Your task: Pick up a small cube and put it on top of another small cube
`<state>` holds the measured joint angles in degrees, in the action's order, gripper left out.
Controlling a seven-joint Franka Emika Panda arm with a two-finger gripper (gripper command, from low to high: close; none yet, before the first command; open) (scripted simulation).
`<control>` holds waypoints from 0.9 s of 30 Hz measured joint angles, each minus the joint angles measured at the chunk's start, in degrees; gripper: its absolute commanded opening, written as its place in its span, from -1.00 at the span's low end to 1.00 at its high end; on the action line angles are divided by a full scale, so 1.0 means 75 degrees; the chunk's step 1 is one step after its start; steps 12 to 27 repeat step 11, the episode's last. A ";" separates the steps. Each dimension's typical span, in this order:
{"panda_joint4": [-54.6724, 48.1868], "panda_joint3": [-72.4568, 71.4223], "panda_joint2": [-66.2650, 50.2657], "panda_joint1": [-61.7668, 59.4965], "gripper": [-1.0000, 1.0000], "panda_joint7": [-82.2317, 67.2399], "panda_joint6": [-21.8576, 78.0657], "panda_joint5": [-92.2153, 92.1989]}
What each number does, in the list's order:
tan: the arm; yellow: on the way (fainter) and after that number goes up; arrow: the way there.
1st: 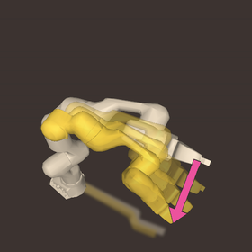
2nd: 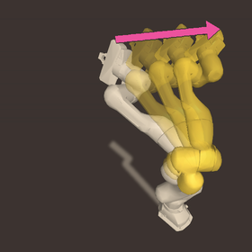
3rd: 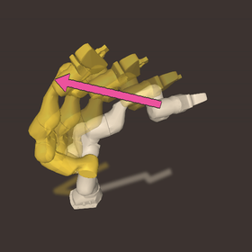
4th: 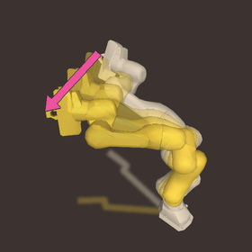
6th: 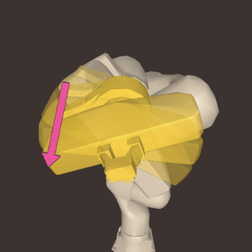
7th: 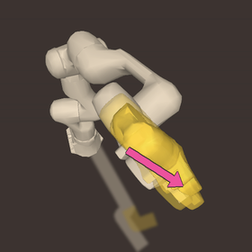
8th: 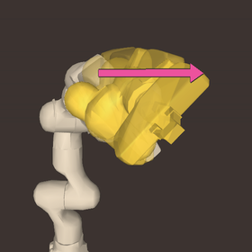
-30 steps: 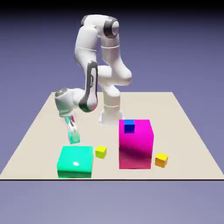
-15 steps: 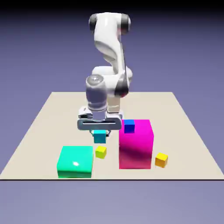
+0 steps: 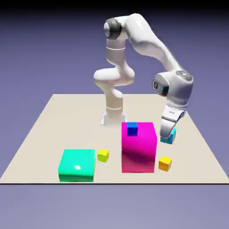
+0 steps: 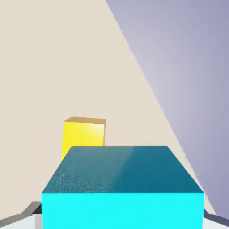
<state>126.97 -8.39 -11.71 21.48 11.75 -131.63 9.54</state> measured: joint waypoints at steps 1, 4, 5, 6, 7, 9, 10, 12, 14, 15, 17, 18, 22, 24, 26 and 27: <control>0.0147 0.0159 -0.0101 0.0277 -1.00 -0.0054 -0.0233 0.0063; 0.0306 0.0354 -0.0224 0.0659 -1.00 -0.0061 -0.0501 0.0077; 0.0341 0.0412 -0.0500 0.0678 -1.00 0.0008 -0.0809 0.0170; 0.0376 0.0470 -0.0776 0.0697 -1.00 0.0078 -0.1118 0.0264; 0.0412 0.0528 -0.1053 0.0716 -1.00 0.0148 -0.1428 0.0358; 0.0445 0.0583 -0.1309 0.0734 1.00 0.0221 -0.1718 0.0456; 0.0445 0.0583 -0.1309 0.0734 1.00 0.0221 -0.1718 0.0457; 0.0409 0.0525 -0.1033 0.0715 1.00 0.0153 -0.1410 0.0365; 0.0409 0.0525 -0.1033 0.0715 1.00 0.0153 -0.1410 0.0365; 0.0409 0.0525 -0.1033 0.0715 1.00 0.0153 -0.1410 0.0365; 0.0409 0.0525 -0.1033 0.0715 1.00 0.0153 -0.1410 0.0365; 0.0409 0.0525 -0.1033 0.0715 1.00 0.0153 -0.1410 0.0365; 0.0409 0.0525 -0.1033 0.0715 1.00 0.0153 -0.1410 0.0365; 0.0409 0.0525 -0.1033 0.0715 1.00 0.0153 -0.1410 0.0365; 0.0409 0.0525 -0.1033 0.0715 1.00 0.0153 -0.1410 0.0365; 0.0409 0.0525 -0.1033 0.0715 1.00 0.0153 -0.1410 0.0365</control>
